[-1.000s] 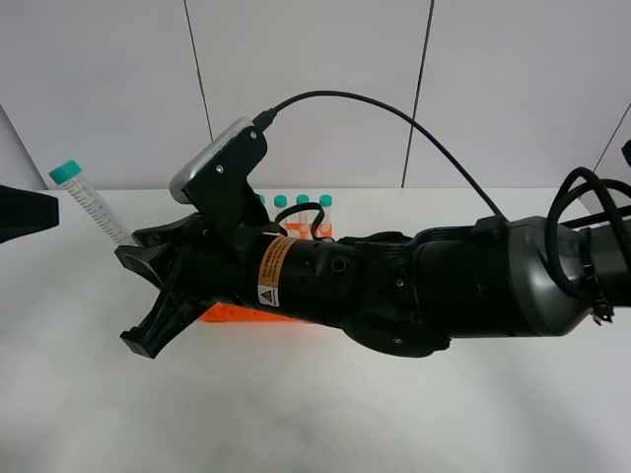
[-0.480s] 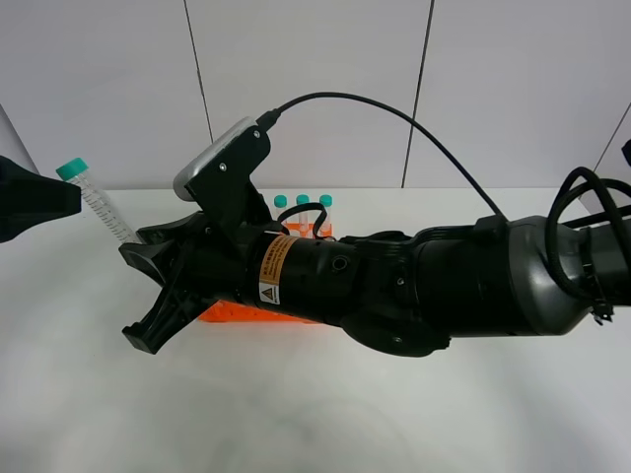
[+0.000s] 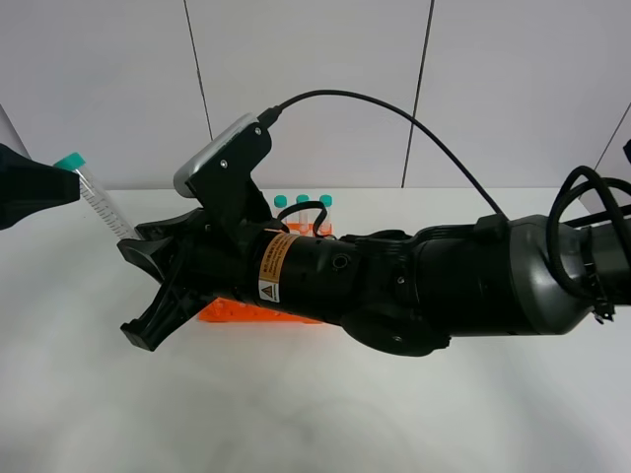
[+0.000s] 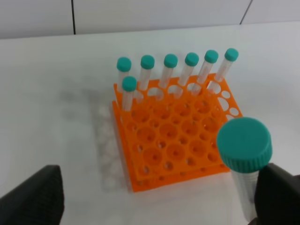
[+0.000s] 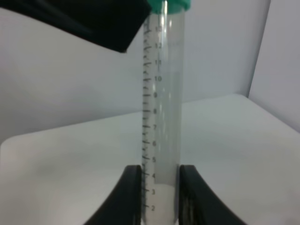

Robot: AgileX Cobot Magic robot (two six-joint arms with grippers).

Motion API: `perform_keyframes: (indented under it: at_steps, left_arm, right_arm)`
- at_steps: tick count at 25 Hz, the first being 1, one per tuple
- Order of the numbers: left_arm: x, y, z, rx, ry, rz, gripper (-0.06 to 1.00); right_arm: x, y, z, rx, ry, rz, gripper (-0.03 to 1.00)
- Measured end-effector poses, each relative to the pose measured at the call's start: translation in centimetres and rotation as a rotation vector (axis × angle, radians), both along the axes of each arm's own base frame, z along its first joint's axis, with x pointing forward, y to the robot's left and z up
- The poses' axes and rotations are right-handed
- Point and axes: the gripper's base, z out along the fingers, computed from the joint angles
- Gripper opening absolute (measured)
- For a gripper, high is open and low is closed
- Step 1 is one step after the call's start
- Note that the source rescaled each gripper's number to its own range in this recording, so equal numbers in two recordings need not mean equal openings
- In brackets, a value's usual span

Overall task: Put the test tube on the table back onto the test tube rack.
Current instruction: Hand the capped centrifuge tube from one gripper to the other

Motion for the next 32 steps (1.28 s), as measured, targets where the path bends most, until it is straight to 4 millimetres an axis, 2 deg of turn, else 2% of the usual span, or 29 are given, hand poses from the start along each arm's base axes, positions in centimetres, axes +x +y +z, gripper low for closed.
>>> perform_keyframes:
  at_steps: [10, 14, 19, 27, 32]
  left_arm:
    - [0.0, -0.1, 0.2, -0.024, -0.004, -0.005, 0.98]
    - [0.2, -0.2, 1.1, -0.051, -0.065, 0.0, 0.98]
    - [0.2, -0.2, 1.2, -0.055, -0.076, 0.003, 0.98]
    - [2.0, -0.6, -0.1, -0.09, 0.009, -0.011, 0.98]
    - [2.0, -1.0, 0.1, -0.117, 0.0, -0.039, 0.98]
  right_arm:
    - [0.0, 0.0, 0.1, 0.01, -0.002, 0.0, 0.01]
    - [-0.1, 0.0, -0.1, -0.021, -0.012, 0.012, 0.01]
    - [-0.1, 0.0, -0.2, -0.029, -0.015, 0.011, 0.01]
    - [-0.1, 0.0, -0.2, -0.029, -0.015, 0.012, 0.01]
    - [-0.1, 0.0, -0.2, -0.032, -0.022, 0.013, 0.01]
